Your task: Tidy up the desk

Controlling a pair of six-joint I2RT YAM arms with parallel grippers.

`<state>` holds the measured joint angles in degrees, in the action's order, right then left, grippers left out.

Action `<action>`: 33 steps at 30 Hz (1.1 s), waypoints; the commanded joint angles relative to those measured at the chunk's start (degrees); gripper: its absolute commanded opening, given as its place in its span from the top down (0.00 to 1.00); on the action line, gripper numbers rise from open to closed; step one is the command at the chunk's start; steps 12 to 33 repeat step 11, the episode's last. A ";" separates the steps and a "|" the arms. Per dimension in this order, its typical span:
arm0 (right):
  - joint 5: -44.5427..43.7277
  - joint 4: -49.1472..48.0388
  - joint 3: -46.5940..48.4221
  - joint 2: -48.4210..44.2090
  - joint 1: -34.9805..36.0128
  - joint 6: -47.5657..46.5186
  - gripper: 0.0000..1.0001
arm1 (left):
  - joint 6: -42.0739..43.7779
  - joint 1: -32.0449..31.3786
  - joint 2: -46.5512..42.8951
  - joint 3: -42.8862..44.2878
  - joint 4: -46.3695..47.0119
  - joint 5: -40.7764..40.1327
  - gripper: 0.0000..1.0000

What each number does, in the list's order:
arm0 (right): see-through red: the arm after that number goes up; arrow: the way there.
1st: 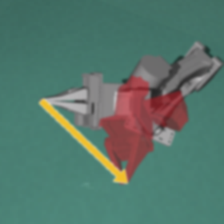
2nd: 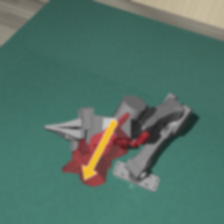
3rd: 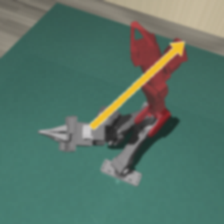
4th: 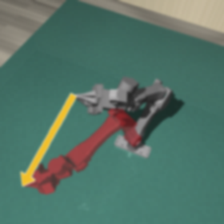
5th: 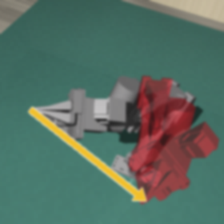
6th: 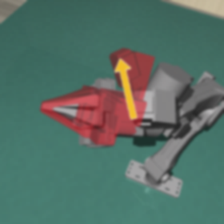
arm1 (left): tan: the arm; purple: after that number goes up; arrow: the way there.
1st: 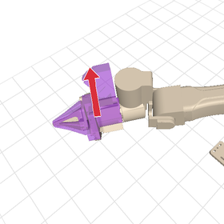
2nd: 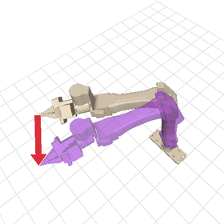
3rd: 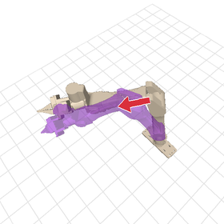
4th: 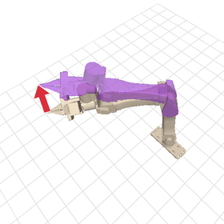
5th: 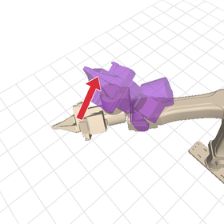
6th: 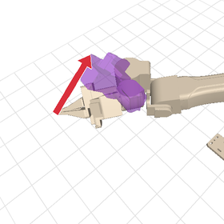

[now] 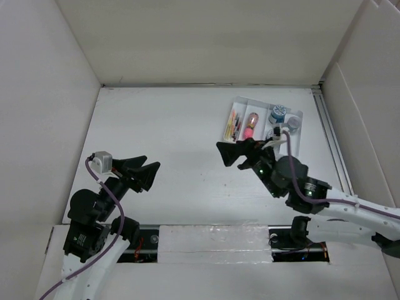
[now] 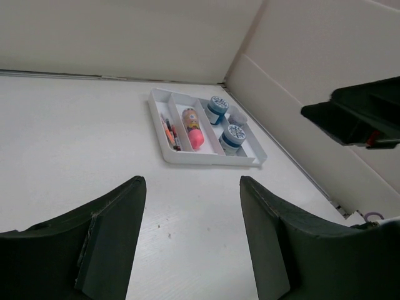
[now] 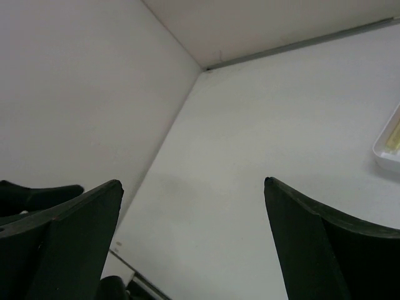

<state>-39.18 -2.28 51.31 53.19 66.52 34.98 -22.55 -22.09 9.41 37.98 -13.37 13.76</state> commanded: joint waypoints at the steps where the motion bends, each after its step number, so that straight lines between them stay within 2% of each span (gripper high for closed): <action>1: -2.31 -2.63 -0.33 -7.74 1.86 -4.12 0.00 | 0.75 -0.06 -0.62 3.50 4.84 -0.40 0.43; 5: -0.91 -5.62 -3.14 -14.33 1.86 -5.98 0.00 | 1.45 -0.06 -0.27 8.16 4.40 -1.72 0.44; 9: -2.30 -7.12 -5.51 -17.94 1.86 -7.30 0.00 | 0.93 -0.06 0.25 8.34 5.63 -1.11 0.46; 33: -2.75 -7.29 -6.39 -18.12 1.86 -7.38 0.00 | 0.58 -0.06 0.52 7.56 6.42 -0.93 0.45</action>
